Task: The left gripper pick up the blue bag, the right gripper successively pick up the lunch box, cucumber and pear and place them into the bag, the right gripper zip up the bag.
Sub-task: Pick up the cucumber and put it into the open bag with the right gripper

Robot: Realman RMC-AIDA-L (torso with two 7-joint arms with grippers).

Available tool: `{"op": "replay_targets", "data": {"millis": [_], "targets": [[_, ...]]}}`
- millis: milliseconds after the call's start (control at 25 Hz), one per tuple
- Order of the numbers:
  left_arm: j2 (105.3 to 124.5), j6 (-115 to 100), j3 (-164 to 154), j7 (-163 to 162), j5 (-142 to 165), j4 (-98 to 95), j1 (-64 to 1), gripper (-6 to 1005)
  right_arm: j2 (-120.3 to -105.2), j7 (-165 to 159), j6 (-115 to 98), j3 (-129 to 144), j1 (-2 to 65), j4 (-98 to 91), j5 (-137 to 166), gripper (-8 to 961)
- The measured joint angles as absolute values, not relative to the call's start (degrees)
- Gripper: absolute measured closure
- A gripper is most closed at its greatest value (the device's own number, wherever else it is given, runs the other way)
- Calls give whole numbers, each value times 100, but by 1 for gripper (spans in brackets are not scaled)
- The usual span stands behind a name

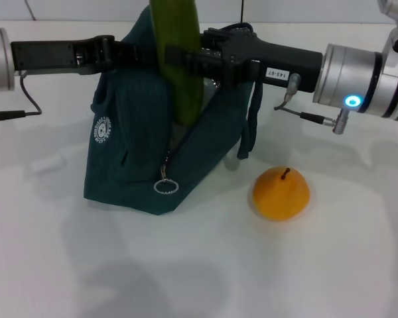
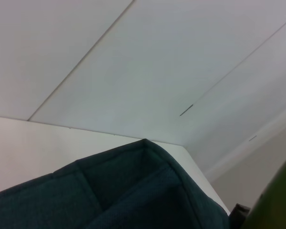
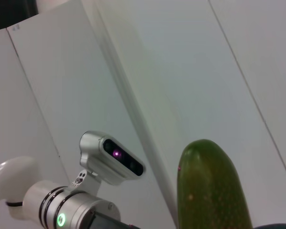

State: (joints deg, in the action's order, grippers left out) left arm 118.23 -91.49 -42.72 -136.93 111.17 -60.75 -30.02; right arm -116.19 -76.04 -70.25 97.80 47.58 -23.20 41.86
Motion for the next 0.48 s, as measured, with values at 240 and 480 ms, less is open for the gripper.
{"op": "replay_targets", "data": {"millis": [240, 480], "targets": [[11822, -9154, -4271, -13693, 11117, -6082, -2997, 926, -11619, -7398, -6979, 9852, 4581, -2495, 4060, 359], [11804, -9158, -4257, -13693, 11117, -6068, -2992, 926, -11619, -7313, -6978, 9844, 4460, -2612, 3981, 359]]}}
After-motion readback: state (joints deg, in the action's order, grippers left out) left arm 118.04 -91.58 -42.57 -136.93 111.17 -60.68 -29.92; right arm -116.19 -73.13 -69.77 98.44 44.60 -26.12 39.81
